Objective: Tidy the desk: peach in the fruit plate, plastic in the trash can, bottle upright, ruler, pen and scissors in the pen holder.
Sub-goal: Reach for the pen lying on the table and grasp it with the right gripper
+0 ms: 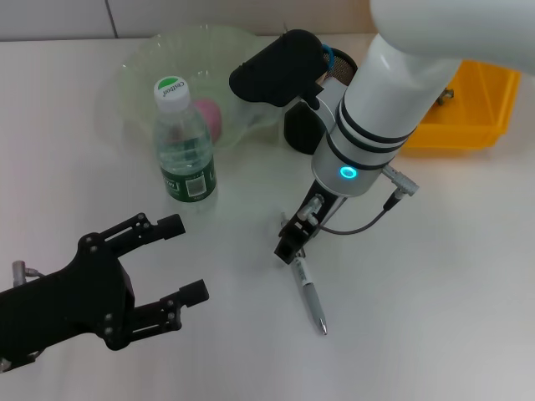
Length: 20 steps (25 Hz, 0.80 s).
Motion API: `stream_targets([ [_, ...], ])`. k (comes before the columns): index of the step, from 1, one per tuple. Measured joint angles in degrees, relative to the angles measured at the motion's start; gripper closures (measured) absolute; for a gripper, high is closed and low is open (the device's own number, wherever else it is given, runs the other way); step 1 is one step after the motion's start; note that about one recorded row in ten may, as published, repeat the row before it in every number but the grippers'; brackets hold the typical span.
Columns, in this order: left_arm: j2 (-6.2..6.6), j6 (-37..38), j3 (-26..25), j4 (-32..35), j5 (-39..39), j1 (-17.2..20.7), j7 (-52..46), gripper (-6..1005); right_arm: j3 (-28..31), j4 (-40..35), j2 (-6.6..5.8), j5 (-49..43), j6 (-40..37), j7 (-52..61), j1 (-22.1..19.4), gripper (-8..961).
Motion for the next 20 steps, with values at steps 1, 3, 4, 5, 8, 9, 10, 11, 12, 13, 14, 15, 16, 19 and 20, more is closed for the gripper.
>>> stream_targets([
  [1,0.00,-0.02,0.00,0.00,0.00,-0.02,0.00,202,-0.20,0.02,0.00,-0.04,0.00,0.00,0.00,441],
  [3,0.01,-0.13,0.00,0.00,0.00,-0.09,0.00,202,-0.67,0.07,0.00,-0.20,-0.05,0.00,0.08,451],
  [4,0.01,-0.13,0.00,0.00,0.00,-0.09,0.00,202,-0.67,0.07,0.00,-0.20,-0.05,0.00,0.08,456],
  [5,0.02,-0.19,0.00,0.00,0.00,-0.13,0.00,202,-0.73,0.30,0.00,-0.28,-0.07,0.00,0.16,461],
  [8,0.02,-0.36,0.00,0.00,0.00,-0.26,0.00,202,-0.78,1.70,0.00,-0.23,-0.06,0.00,0.72,475],
  [9,0.02,-0.38,0.00,0.00,0.00,-0.29,0.00,202,-0.78,1.70,0.00,-0.23,-0.06,0.00,0.72,480],
  [10,0.02,-0.41,0.00,0.00,0.00,-0.31,0.00,202,-0.79,1.88,0.00,-0.15,-0.06,0.00,0.78,485],
  [11,0.02,-0.43,0.00,0.00,0.00,-0.33,0.00,202,-0.79,1.97,0.00,-0.11,-0.07,0.00,0.81,490],
  [12,0.02,-0.44,0.00,0.00,0.00,-0.35,0.00,202,-0.80,1.98,0.00,-0.10,-0.08,0.00,0.81,513],
  [13,0.02,-0.44,0.00,0.00,0.00,-0.36,0.00,202,-0.80,1.98,0.00,-0.09,-0.15,-0.01,0.82,537],
  [14,0.02,-0.46,0.00,0.00,0.00,-0.40,0.00,202,-0.79,2.00,0.00,-0.08,-0.28,-0.01,0.83,560],
  [15,0.02,-0.49,0.00,0.00,0.00,-0.41,0.00,202,-0.75,2.02,0.00,-0.07,-0.36,-0.01,0.83,584],
  [16,0.02,-0.53,0.00,0.00,0.00,-0.41,0.00,202,-0.66,2.05,0.00,-0.07,-0.44,-0.01,0.84,607],
  [19,-0.03,-0.63,0.00,0.00,0.00,-0.41,0.00,202,-0.56,2.09,0.00,-0.06,-0.53,-0.02,0.84,606],
  [20,-0.04,-0.64,0.00,0.00,0.00,-0.41,0.00,202,-0.63,2.10,0.00,-0.06,-0.63,-0.03,0.86,606],
])
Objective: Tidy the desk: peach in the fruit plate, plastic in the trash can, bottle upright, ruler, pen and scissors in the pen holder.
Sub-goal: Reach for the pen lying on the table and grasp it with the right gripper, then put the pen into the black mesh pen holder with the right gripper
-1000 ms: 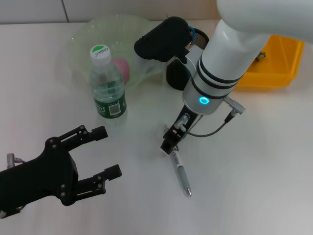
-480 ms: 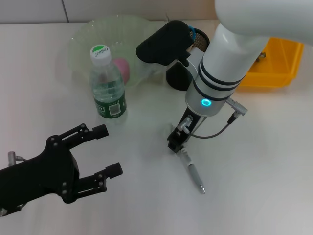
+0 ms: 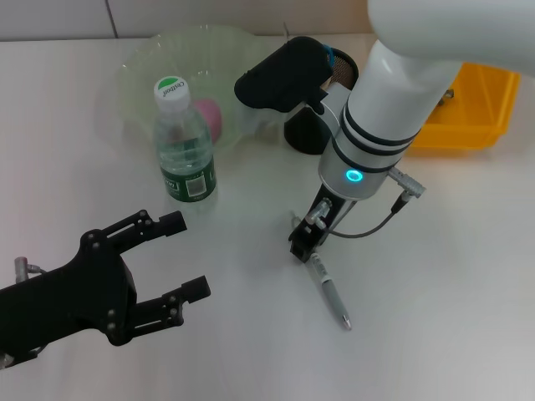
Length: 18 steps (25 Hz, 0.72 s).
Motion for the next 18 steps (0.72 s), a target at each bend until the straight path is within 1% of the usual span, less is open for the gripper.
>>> stream_targets([
  [1,0.00,-0.01,0.00,0.00,0.00,-0.02,0.00,202,-0.10,0.01,0.00,0.00,-0.12,0.00,0.05,606],
  [4,-0.02,-0.10,0.00,0.00,0.00,-0.09,0.00,202,-0.18,0.02,0.00,-0.09,-0.33,-0.02,0.12,722],
  [15,-0.22,-0.40,0.00,0.00,0.00,-0.07,0.00,202,-0.13,0.58,0.00,-0.46,-0.63,-0.11,0.07,805],
  [18,-0.22,-0.41,0.00,0.00,0.00,-0.06,0.00,203,-0.16,-0.20,0.00,-0.51,-1.15,-0.14,-0.37,814],
])
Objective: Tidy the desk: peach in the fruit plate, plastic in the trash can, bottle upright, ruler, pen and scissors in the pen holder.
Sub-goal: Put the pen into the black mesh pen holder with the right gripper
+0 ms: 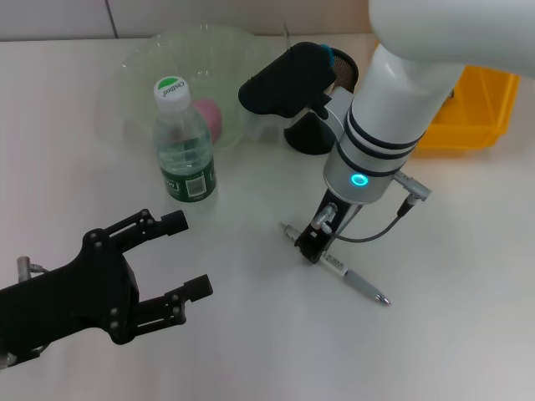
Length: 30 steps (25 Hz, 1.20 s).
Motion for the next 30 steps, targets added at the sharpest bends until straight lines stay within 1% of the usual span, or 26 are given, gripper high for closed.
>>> stream_targets([
  [4,0.01,-0.03,-0.02,0.00,0.00,0.00,0.00,203,0.14,-2.16,-0.02,-0.02,-0.45,0.00,-1.21,818],
  [5,0.01,-0.04,-0.01,0.00,0.00,0.00,-0.01,203,0.65,-4.16,-0.24,-0.07,-0.48,-0.07,-2.49,816],
  [6,0.01,-0.05,0.00,0.00,0.00,0.00,-0.02,203,0.65,-4.16,-0.24,-0.07,-0.48,-0.07,-2.49,815],
  [8,0.01,-0.05,0.02,0.00,0.00,0.00,-0.03,203,3.15,-7.69,-0.55,-1.00,-0.51,-0.65,-4.83,813],
  [11,-0.04,0.14,0.06,0.01,0.00,-0.07,-0.08,203,11.94,-13.92,-0.65,-4.47,-0.72,-2.63,-8.98,809],
  [13,-0.10,0.21,0.11,0.01,0.00,-0.09,-0.09,203,18.75,-19.96,-0.61,-5.71,-0.52,-4.85,-13.06,807],
  [17,-0.28,0.31,0.18,0.00,0.18,-0.14,-0.11,203,27.29,-31.34,-0.53,-3.73,3.43,-10.29,-21.30,802],
  [18,-0.48,0.32,-0.01,0.01,1.12,-0.27,-0.13,203,29.50,-36.14,-0.46,0.09,7.85,-14.80,-25.84,801],
  [19,-0.51,0.32,-0.03,0.00,1.24,-0.30,-0.14,203,29.50,-36.14,-0.46,0.09,7.85,-14.80,-25.84,800],
  [21,-0.63,0.33,-0.06,0.00,1.42,-0.42,-0.16,203,30.59,-38.12,-0.46,6.48,14.33,-22.13,-30.16,798],
  [23,-0.75,0.34,-0.02,0.00,1.43,-0.46,-0.14,203,30.86,-37.30,-0.46,14.73,20.66,-30.90,-33.82,795],
  [24,-0.82,0.35,0.00,0.00,1.43,-0.52,-0.14,203,30.78,-36.12,-0.46,20.46,23.73,-36.79,-35.63,794],
  [25,-0.89,0.34,0.02,0.00,1.43,-0.60,-0.18,203,30.65,-32.69,-0.47,30.84,26.69,-48.17,-37.42,793],
  [26,-0.93,0.32,0.05,0.00,1.44,-0.71,-0.27,203,30.65,-32.69,-0.47,30.84,26.69,-48.17,-37.42,792],
  [30,-1.02,0.31,0.11,0.01,1.48,-1.18,-0.68,203,30.53,-23.54,-0.36,50.28,27.37,-68.75,-38.26,787],
])
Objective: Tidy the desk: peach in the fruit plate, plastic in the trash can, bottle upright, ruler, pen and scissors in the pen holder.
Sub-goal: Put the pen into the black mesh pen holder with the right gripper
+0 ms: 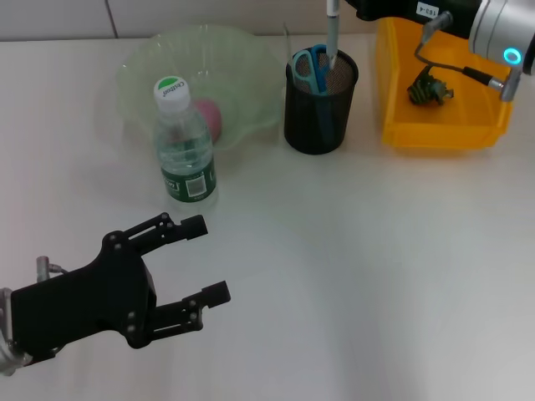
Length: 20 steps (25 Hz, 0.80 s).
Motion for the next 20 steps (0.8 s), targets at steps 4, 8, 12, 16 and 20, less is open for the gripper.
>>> stream_targets([
  [4,-0.12,0.06,0.06,-0.01,0.02,-0.09,-0.42,203,-0.17,6.39,0.08,13.73,-0.96,-18.01,-0.26,782],
  [8,-0.18,0.15,-0.03,0.00,0.01,-0.28,-1.50,203,-0.17,11.37,0.10,21.85,-3.63,-29.34,-0.47,777],
  [12,-0.20,0.16,-0.39,0.00,0.02,-0.34,-1.84,203,-0.02,15.70,0.10,26.93,-6.78,-39.12,-0.48,773],
  [16,-0.24,0.15,-0.45,-0.01,0.02,-0.59,-3.06,204,-0.14,20.70,0.18,30.56,-9.55,-47.25,0.56,768],
  [20,-0.61,0.15,-0.47,-0.01,0.01,-0.62,-3.89,204,-0.15,26.79,0.19,33.60,-10.70,-52.92,2.87,763],
])
